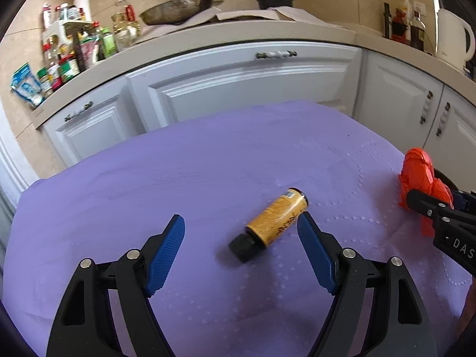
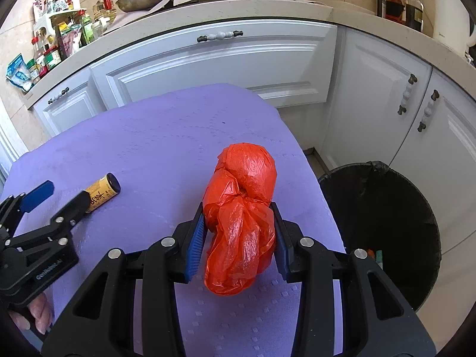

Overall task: Collect trash
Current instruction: 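Grasp the yellow-labelled black-capped bottle with the left tool while the right tool holds the bag, then carry the orange bag and yellow bottle over the black bin with both tools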

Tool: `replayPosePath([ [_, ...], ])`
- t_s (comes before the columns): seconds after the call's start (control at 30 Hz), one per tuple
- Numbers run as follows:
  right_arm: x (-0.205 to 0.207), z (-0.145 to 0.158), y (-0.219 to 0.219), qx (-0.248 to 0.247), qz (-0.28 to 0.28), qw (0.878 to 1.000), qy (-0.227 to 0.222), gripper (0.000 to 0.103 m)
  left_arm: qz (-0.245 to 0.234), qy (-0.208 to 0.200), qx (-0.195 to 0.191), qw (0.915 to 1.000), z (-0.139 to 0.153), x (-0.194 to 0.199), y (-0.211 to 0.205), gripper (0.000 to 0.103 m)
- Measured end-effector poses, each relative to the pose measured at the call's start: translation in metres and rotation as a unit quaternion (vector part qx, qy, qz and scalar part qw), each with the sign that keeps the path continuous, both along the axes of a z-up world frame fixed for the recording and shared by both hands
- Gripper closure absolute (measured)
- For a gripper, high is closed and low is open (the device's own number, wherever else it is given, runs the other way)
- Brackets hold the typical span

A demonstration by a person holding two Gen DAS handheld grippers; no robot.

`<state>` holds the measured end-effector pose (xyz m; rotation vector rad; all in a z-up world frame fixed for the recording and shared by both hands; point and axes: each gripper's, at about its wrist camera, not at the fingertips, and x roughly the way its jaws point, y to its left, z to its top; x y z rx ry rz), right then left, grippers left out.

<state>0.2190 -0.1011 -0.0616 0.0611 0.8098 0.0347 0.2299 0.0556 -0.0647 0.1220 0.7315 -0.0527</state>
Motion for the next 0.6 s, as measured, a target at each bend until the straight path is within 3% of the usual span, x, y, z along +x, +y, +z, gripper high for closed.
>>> replayPosePath([
  [0.27, 0.003, -0.002, -0.002, 0.007, 0.003, 1.0, 0.002, 0.064, -0.018, 0.044, -0.003, 0.9989, -0.013, 0.017, -0.006, 0.029],
  [0.4, 0.004, -0.003, -0.003, 0.008, 0.003, 1.0, 0.004, 0.064, -0.027, 0.068, -0.009, 0.9973, -0.019, 0.022, -0.008, 0.046],
  [0.53, 0.004, -0.004, -0.002, 0.007, 0.003, 1.0, 0.006, 0.064, -0.037, 0.066, -0.009, 0.9971, -0.019, 0.021, -0.01, 0.063],
  [0.6, 0.004, -0.004, -0.002, 0.006, 0.004, 1.0, 0.006, 0.064, -0.044, 0.064, -0.003, 0.997, -0.019, 0.019, -0.013, 0.076],
])
